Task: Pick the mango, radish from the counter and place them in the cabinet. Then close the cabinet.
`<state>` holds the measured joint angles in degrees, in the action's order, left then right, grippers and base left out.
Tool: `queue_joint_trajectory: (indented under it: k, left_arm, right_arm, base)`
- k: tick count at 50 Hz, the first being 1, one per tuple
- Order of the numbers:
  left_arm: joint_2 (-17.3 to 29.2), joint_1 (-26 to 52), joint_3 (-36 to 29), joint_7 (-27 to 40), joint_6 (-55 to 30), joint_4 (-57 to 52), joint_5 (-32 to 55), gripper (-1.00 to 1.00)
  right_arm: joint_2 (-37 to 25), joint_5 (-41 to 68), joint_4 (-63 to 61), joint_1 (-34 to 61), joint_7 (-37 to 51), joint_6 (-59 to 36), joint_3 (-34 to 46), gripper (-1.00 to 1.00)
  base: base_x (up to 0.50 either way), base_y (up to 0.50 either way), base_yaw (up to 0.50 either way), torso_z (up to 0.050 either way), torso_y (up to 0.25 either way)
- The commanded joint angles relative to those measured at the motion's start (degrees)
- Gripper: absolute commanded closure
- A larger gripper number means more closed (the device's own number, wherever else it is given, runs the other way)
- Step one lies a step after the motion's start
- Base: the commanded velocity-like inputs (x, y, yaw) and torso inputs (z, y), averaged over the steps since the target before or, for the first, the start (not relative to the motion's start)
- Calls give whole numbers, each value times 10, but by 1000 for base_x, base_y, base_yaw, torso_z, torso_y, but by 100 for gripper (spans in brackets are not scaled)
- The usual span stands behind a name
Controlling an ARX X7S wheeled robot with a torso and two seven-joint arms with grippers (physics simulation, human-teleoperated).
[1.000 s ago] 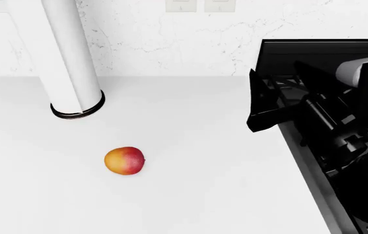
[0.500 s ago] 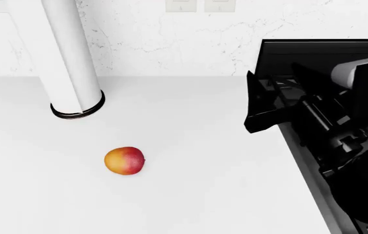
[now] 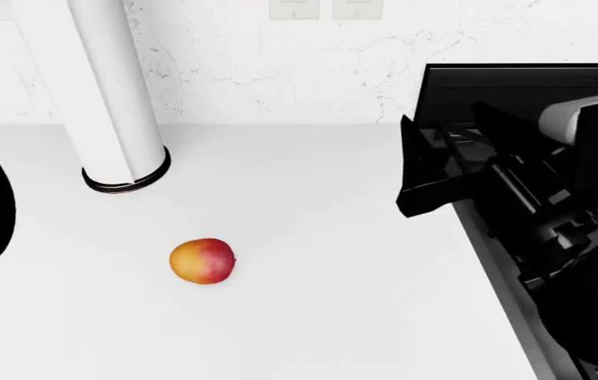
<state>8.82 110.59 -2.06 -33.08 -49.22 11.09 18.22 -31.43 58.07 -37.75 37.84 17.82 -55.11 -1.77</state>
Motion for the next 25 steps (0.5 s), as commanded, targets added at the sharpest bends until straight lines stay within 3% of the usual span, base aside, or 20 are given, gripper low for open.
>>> queue_joint_trajectory:
  k: [1, 25]
  left_arm:
    - [14, -20, 4, -40, -84, -64, 57, -100]
    - [71, -56, -46, -118, -210, -128, 131, -100]
  right_arm:
    - [-3, 7, -2, -1, 4, 0, -3, -100]
    - [-7, 1, 3, -8, 0, 13, -3, -100]
  base:
    - [0, 0, 0, 0, 0]
    - [0, 0, 0, 0, 0]
